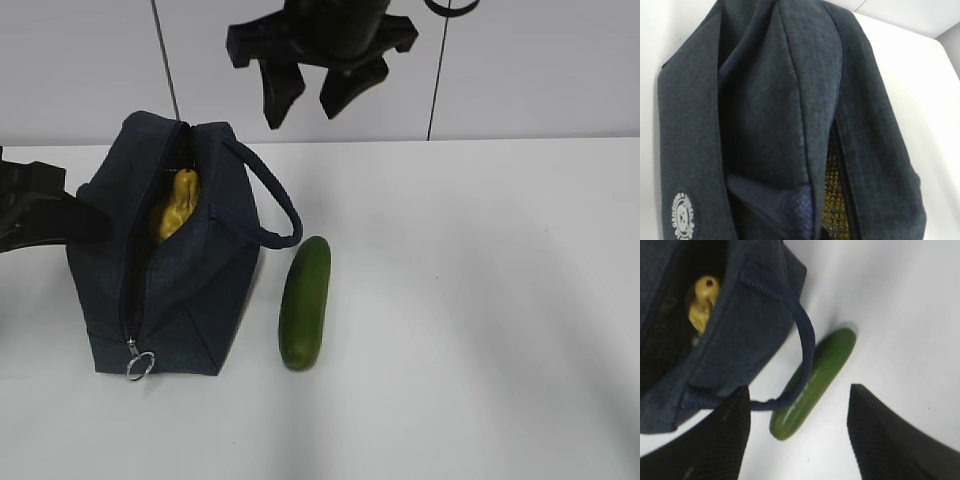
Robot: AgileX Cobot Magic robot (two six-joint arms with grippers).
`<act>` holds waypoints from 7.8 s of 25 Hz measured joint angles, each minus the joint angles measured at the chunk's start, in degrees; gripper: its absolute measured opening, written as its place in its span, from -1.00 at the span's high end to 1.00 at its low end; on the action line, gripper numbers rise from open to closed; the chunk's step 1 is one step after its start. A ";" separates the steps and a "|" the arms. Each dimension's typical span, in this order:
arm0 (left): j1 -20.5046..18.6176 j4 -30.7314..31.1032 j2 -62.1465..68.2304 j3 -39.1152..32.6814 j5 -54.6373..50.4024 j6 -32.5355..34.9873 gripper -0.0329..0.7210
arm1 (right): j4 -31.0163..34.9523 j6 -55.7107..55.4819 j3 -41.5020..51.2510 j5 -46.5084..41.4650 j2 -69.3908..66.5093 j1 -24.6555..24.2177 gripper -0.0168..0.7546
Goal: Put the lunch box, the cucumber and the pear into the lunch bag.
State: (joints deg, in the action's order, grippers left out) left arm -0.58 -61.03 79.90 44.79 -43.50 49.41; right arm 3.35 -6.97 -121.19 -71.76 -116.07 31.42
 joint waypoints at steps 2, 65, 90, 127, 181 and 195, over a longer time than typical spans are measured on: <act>0.00 0.00 0.00 0.00 0.05 0.00 0.91 | 0.53 0.19 5.45 0.00 3.09 0.00 -0.27; 0.00 0.00 0.00 0.00 0.10 0.00 0.91 | -3.76 -11.80 21.26 9.64 -13.59 -1.15 -0.13; 0.00 0.00 0.00 0.00 0.26 0.00 0.91 | 5.00 -2.00 7.26 9.13 0.05 -0.80 -0.06; 0.00 0.00 0.05 0.00 0.33 0.00 0.91 | 15.55 8.74 4.32 20.56 -7.83 7.06 -0.42; 22.81 -14.56 0.53 1.07 10.60 3.64 0.91 | -19.13 0.02 3.64 -1.04 -1.42 6.56 0.95; 24.42 -15.01 4.83 2.26 9.47 4.13 0.91 | -17.31 0.15 11.31 -0.07 -0.14 2.48 0.95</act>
State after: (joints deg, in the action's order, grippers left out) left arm 23.83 -76.04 84.74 47.06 -34.03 53.53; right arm -13.96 -6.82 -109.87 -71.83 -116.21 33.90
